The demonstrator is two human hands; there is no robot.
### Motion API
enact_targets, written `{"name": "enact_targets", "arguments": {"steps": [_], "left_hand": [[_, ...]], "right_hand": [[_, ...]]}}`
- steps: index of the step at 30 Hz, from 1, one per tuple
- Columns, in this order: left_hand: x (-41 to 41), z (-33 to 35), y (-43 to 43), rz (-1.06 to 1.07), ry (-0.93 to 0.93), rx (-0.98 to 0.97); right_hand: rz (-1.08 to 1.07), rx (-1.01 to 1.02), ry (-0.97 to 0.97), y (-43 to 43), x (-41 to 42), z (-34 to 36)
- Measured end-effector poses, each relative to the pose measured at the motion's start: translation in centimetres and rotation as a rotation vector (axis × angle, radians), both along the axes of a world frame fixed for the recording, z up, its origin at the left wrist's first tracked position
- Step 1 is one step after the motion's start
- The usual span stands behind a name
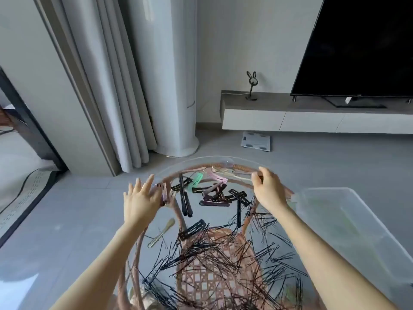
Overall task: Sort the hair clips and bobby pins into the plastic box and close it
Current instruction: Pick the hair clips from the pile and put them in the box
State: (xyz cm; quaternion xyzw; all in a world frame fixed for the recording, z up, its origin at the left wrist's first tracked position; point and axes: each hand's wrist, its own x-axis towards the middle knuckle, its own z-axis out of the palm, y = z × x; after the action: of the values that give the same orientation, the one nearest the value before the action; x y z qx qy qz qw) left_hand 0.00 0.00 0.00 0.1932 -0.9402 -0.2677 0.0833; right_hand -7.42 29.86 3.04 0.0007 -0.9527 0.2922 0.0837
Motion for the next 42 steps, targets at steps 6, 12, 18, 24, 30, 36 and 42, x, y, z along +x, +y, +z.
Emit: {"name": "enact_targets", "arguments": {"steps": [6, 12, 18, 24, 30, 36, 42], "left_hand": [[-3.4, -2.3, 1.2, -0.067, -0.112, -0.079], [-6.4, -2.5, 4.5, -0.195, -0.038, -0.001], [-7.5, -2.4, 9.6, -0.409, 0.089, 0.109], [-7.5, -1.9, 8.9, -0.342, 0.191, 0.199], [-11.6, -1.3, 6.2, -0.241, 0.009, -0.040], [-14.1, -2.4, 8.7, -0.351, -0.160, -0.103], [-11.9, -2.4, 8.3, -0.470, -0.067, 0.097]], "right_hand": [[-0.142, 0.191, -0.110, 0.2, -4.0, -2.9], [0.007, 0.287, -0.148, -1.9, -3.9, -5.7], [0.293, 0.149, -0.049, -4.9, -0.7, -5.2], [0.328, 0.012, 0.173, -5.6, 0.5, -3.8], [0.160, 0.011, 0.068, -4.5, -5.1, -2.5], [0.251, 0.123, -0.220, -7.9, -7.3, -3.5], [0.369, -0.015, -0.212, -7.4, -3.7, -4.1]]}}
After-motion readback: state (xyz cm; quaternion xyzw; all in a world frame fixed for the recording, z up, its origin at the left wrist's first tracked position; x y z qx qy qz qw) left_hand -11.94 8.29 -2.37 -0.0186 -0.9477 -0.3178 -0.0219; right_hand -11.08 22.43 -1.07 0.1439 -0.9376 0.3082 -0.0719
